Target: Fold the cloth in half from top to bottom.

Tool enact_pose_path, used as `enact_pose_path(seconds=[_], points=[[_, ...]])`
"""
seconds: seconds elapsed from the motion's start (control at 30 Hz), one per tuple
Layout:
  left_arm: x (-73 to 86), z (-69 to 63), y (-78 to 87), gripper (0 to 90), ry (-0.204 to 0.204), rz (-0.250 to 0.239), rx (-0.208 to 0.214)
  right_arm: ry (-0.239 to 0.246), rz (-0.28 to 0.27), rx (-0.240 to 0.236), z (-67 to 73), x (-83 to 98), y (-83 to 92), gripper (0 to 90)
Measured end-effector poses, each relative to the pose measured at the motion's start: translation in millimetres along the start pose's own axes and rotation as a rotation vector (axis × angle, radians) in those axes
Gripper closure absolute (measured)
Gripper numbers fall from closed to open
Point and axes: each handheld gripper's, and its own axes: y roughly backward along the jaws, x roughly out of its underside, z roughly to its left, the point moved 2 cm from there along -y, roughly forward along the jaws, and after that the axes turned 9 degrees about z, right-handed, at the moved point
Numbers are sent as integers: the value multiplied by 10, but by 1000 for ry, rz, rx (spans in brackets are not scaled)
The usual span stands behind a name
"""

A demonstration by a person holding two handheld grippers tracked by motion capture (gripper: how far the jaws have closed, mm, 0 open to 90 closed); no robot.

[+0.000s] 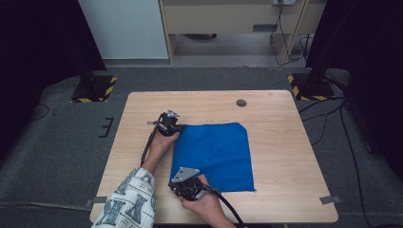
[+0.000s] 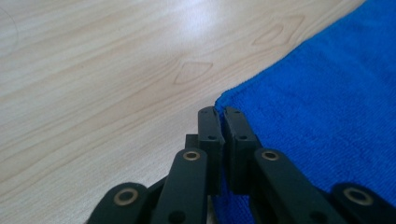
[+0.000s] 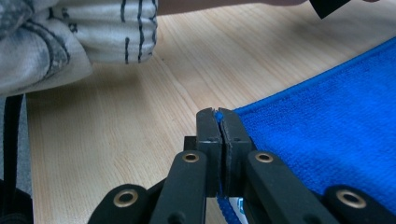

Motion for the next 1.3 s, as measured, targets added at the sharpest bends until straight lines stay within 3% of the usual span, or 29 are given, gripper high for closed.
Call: enact_pose_path(seconds=[0.27, 0.43, 1.03, 1.13, 1.3], points=[[-61, 17, 158, 867, 23, -48, -10, -7, -42, 49, 20, -39, 79, 886], [-76, 47, 259, 867, 36, -65, -11, -2, -50, 53, 74, -81, 82, 886], [-20, 244, 508, 865, 62, -50, -31, 7, -82, 42, 244, -333, 2, 886], [-31, 233, 584, 863, 52, -44, -46, 2, -93, 28, 250, -363, -14, 886], [-82, 153, 542, 851, 52, -25, -55, -38, -117, 14, 149, -332, 38, 885]])
